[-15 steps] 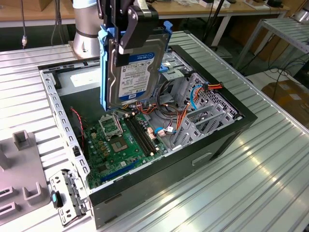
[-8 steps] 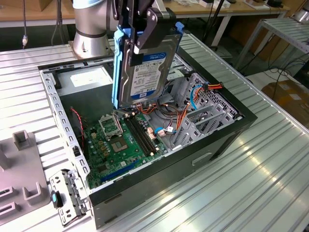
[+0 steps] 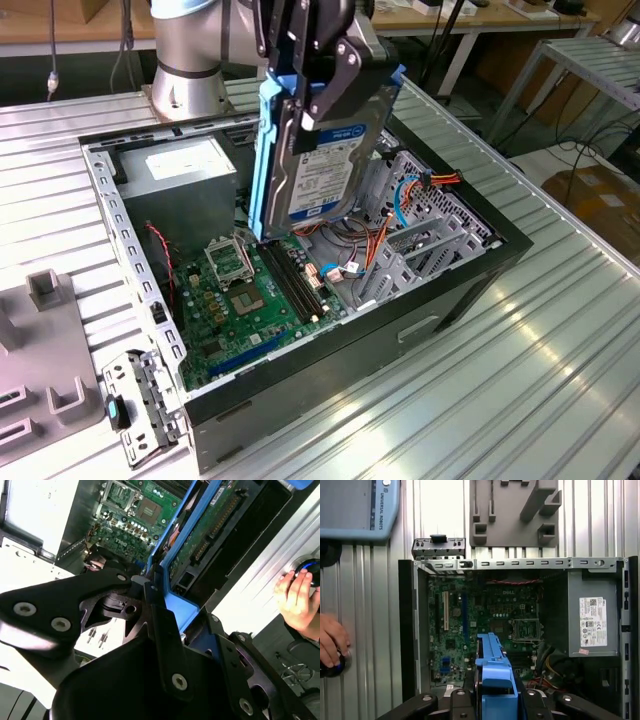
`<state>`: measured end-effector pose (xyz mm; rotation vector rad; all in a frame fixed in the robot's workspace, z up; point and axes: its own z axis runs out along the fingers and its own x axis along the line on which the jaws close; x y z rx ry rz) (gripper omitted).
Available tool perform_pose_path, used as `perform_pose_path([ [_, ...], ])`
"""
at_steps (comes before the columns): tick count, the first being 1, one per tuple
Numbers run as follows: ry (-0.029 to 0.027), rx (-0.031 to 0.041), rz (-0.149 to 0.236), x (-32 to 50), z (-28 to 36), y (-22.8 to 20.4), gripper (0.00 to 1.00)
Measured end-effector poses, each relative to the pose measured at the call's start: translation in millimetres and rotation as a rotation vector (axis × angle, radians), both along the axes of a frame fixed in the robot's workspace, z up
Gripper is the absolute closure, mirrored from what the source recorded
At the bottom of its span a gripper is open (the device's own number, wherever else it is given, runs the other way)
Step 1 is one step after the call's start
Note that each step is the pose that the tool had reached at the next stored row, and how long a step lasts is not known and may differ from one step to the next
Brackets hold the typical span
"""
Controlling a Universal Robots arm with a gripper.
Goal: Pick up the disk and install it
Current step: 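Insert the disk into the insertion slot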
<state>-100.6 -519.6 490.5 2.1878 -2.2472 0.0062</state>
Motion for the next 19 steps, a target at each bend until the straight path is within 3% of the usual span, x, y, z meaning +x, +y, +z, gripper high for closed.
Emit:
perform_pose_path([
  [1,0.0,-0.0001,0.0,9.7,-0.2,-2.9,0.63],
  [3,0.0,0.0,0.0,17.4,-0.2,-3.9,0.63],
  [7,0.0001,-0.0001,0.0,49.0,-0.6,-7.4,0.63],
  [19,-0.001,-0.0005,0.0,50.1,-0.7,-7.7,0.63],
])
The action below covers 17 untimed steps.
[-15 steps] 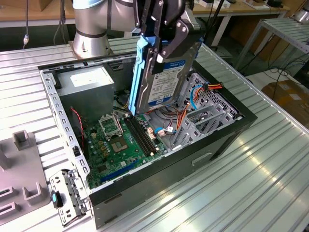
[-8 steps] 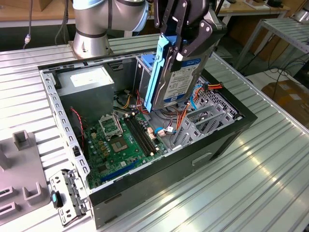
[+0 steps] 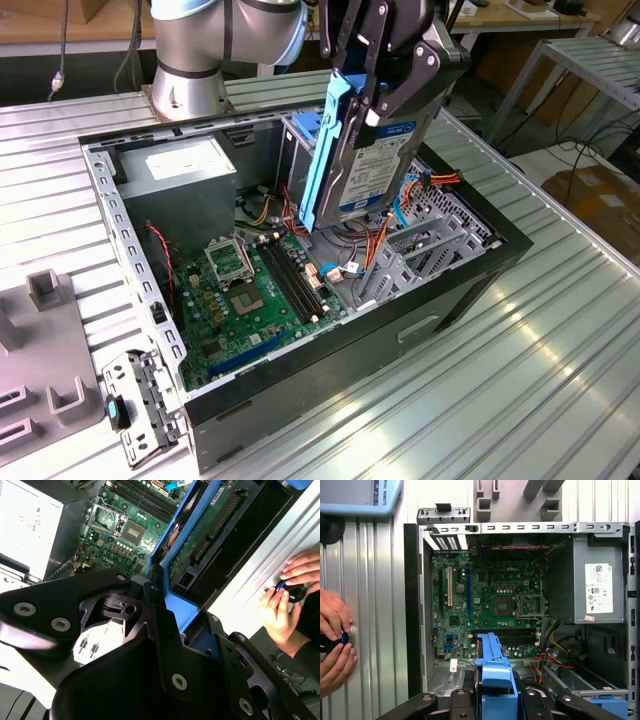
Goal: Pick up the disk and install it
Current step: 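Insert the disk into the insertion slot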
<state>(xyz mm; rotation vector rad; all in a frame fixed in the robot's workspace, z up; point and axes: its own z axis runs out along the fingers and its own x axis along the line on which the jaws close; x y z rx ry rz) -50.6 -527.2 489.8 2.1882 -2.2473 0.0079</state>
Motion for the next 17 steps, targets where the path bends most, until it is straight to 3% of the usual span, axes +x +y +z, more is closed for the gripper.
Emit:
perform_pose_path([
  [11,0.0001,-0.0012,0.0,17.3,-1.3,-0.5,0.63],
  [14,0.0,-0.0032,0.0,18.2,-2.0,-3.5,0.63],
  [17,0.0,-0.0043,0.0,19.2,-2.9,-10.8,0.63],
])
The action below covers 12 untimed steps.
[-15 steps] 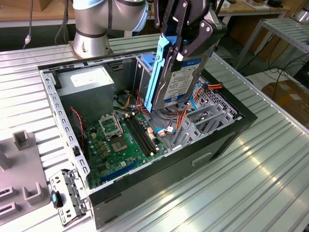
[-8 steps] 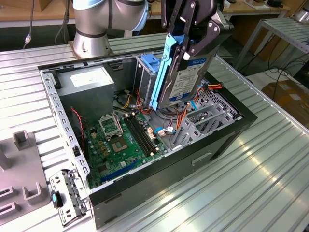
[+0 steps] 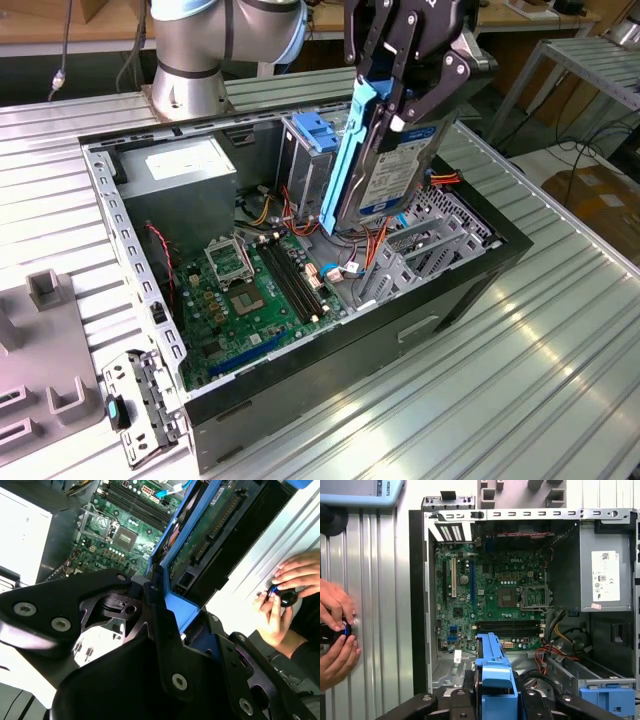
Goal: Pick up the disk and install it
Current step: 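Insert the disk into the insertion slot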
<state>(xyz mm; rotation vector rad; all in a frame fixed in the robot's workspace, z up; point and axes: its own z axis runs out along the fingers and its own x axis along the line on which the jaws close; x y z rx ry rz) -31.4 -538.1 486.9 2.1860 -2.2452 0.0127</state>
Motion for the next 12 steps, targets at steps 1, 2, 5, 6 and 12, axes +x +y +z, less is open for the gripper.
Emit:
perform_pose_path([
  [1,0.0,-0.0003,0.0,0.4,-0.2,-1.9,0.63],
  [2,0.0,-0.0009,0.0,1.2,-0.7,-4.3,0.63],
  [5,0.0,-0.002,0.0,9.9,-2.6,-6.0,0.63],
  [6,-0.0001,-0.0019,0.0,12.1,-2.8,-6.0,0.63],
  [12,0.0,-0.0021,0.0,20.4,-3.1,-6.0,0.63],
])
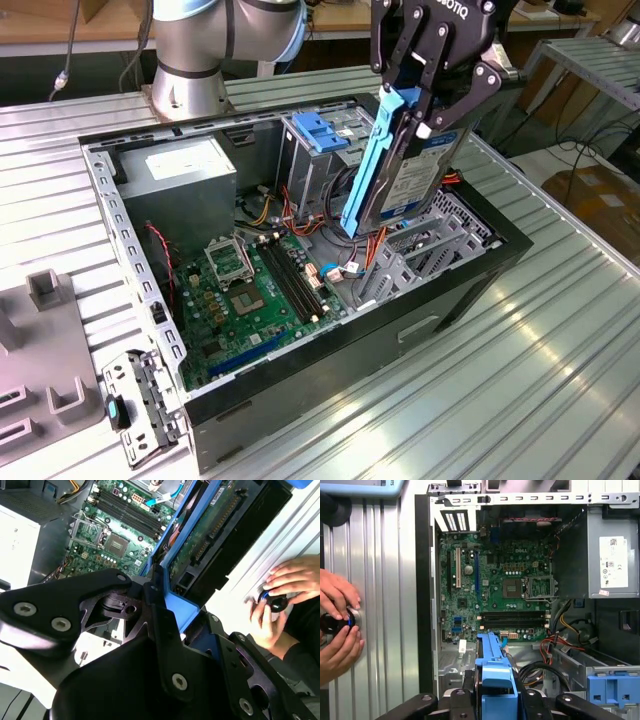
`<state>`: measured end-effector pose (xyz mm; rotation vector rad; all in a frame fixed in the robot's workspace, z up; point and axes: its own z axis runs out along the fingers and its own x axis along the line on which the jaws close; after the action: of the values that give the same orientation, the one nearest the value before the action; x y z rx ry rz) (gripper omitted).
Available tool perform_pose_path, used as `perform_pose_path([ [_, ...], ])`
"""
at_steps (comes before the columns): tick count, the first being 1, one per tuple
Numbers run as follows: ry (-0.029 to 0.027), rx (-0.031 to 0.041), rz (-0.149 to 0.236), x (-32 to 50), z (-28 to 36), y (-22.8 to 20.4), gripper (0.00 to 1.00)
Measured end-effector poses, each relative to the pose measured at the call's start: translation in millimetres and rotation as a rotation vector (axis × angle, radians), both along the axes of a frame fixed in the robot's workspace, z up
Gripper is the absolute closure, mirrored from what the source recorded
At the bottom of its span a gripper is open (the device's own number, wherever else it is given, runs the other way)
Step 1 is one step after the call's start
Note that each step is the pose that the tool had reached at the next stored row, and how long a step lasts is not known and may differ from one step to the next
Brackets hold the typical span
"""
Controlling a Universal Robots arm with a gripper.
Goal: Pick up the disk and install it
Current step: 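Insert the disk into the insertion slot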
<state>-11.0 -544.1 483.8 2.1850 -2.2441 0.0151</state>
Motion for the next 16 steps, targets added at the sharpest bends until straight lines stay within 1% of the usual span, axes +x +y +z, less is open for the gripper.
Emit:
perform_pose_path([
  [16,0.0,-0.0009,0.0,0.6,0.0,0.0,0.63],
])
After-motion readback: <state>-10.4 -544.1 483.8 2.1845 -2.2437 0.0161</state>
